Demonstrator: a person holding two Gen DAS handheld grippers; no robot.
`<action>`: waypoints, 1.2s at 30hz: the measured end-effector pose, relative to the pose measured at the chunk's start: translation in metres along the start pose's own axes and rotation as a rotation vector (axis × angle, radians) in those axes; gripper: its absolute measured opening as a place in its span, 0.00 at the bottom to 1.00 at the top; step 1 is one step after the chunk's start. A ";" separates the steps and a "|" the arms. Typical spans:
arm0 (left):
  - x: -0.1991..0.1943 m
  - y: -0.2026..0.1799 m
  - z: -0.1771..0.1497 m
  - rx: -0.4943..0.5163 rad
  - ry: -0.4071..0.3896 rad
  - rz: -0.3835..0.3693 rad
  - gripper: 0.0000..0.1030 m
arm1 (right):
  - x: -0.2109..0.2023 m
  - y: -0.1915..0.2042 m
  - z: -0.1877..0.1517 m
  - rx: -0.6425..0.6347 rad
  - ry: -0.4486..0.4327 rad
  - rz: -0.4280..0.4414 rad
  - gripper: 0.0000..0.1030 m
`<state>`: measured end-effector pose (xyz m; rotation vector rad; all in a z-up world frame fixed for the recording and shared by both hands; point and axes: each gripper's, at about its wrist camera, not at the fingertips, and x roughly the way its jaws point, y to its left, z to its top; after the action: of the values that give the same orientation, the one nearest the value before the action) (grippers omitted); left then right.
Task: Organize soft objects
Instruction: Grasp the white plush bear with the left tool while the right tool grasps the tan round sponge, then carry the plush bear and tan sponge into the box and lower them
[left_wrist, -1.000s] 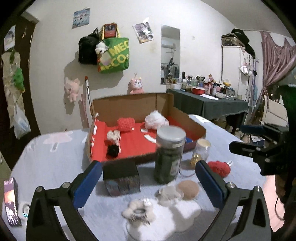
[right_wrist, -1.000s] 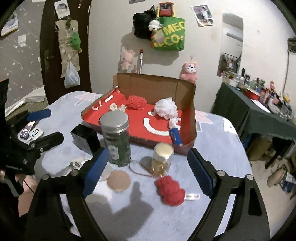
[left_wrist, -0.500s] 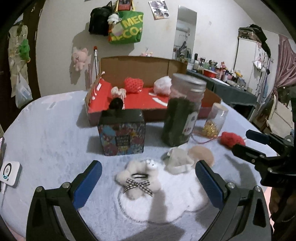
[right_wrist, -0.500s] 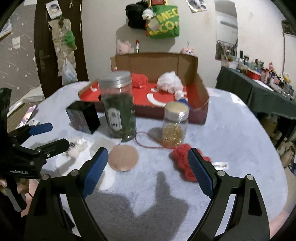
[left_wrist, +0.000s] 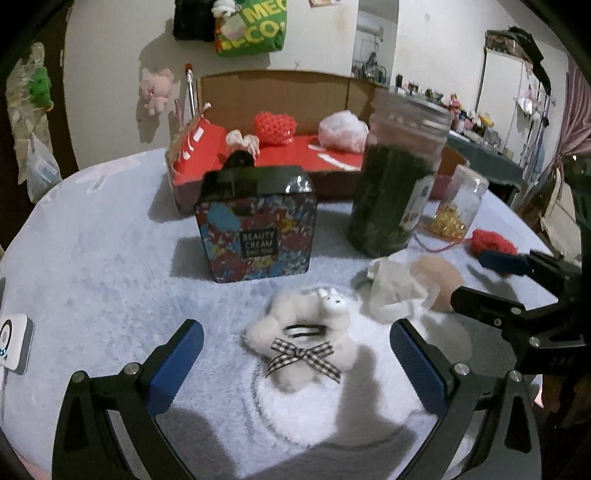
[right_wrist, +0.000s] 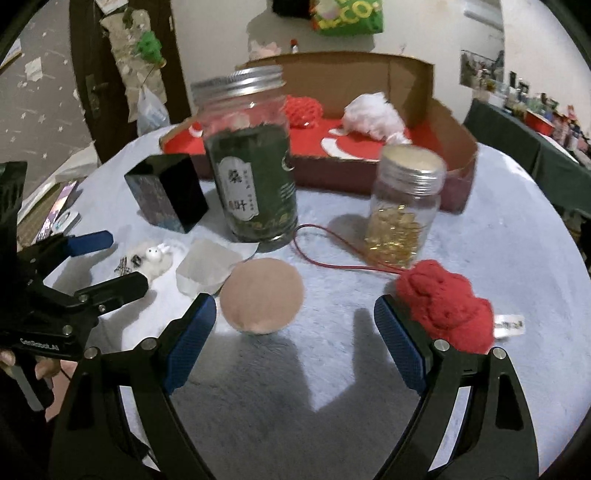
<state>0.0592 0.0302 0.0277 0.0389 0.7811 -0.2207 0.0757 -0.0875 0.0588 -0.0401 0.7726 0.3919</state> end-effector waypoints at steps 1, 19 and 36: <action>0.002 0.000 0.000 0.007 0.007 -0.003 1.00 | 0.002 0.001 0.001 -0.010 0.007 0.010 0.85; 0.002 -0.002 0.007 0.071 0.006 -0.083 0.57 | -0.007 0.006 0.002 -0.080 -0.059 0.084 0.24; -0.001 -0.011 0.013 0.089 -0.014 -0.094 0.55 | -0.023 -0.013 -0.004 -0.035 -0.079 0.053 0.24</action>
<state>0.0657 0.0181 0.0382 0.0845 0.7599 -0.3449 0.0621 -0.1077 0.0704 -0.0367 0.6895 0.4549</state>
